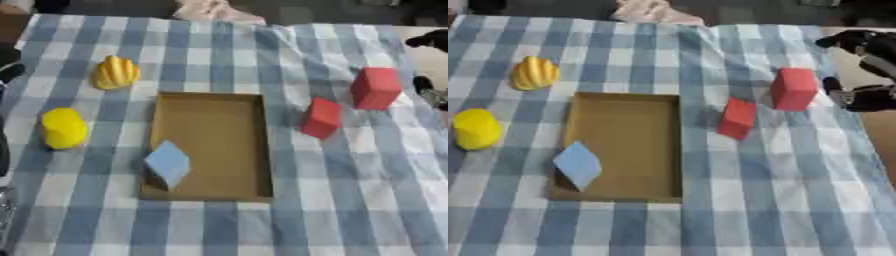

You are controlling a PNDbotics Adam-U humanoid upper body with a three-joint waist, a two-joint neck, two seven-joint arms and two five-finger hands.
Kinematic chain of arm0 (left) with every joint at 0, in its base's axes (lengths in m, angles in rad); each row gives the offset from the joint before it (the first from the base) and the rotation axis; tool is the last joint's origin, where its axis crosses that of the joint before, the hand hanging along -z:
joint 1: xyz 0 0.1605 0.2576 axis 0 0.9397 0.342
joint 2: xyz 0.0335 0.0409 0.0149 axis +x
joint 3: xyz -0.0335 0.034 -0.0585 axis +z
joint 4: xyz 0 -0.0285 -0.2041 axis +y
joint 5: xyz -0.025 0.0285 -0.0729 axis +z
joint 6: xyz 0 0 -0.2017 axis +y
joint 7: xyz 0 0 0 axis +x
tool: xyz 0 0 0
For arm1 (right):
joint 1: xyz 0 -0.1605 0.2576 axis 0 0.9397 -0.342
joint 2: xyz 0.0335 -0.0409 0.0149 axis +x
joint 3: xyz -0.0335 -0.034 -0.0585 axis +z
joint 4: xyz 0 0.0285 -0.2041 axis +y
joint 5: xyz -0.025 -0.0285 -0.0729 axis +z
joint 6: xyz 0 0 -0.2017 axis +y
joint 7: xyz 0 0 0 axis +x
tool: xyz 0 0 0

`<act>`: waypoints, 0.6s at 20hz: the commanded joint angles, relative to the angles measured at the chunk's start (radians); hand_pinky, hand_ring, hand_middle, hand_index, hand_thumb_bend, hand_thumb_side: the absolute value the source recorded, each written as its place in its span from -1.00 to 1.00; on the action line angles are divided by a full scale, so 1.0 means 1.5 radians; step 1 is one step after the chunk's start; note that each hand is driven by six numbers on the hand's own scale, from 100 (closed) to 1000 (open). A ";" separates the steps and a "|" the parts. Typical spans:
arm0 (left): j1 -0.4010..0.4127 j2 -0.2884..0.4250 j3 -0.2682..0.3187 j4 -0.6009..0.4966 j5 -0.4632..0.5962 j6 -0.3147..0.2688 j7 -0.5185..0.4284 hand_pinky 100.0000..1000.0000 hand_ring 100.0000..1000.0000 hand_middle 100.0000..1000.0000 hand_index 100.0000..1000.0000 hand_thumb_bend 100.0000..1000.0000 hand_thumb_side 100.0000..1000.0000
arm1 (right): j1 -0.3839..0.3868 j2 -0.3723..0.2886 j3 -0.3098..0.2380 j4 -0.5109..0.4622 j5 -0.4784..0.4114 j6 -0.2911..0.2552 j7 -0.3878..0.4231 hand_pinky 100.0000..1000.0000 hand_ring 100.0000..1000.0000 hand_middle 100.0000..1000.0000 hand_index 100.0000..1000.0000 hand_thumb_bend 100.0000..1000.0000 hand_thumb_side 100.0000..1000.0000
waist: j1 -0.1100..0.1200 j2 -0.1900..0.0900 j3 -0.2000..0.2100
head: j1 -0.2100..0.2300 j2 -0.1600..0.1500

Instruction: Pick up objects on the table and place them in the box.

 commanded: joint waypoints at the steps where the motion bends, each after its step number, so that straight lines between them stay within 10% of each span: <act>1: -0.007 0.014 0.001 -0.013 0.002 -0.001 -0.002 0.60 0.53 0.32 0.62 -0.92 0.60 | -0.011 -0.014 -0.006 -0.013 -0.008 0.000 0.009 0.77 0.98 0.73 0.93 -1.00 -0.81 | 0.000 -0.010 0.000 | -0.001 -0.008; 6: -0.008 0.013 0.001 -0.013 0.002 0.000 -0.003 0.60 0.53 0.32 0.62 -0.91 0.61 | -0.010 -0.015 -0.010 -0.030 -0.006 -0.003 0.010 0.78 0.99 0.75 0.94 -1.00 -0.74 | -0.003 -0.007 0.001 | 0.000 -0.011; 12: -0.008 0.013 0.001 -0.013 0.002 0.000 -0.004 0.60 0.53 0.32 0.61 -0.91 0.62 | -0.011 -0.012 -0.006 -0.031 0.020 -0.015 0.020 0.81 1.00 0.79 0.98 -0.92 -0.13 | -0.005 -0.002 0.004 | -0.001 -0.013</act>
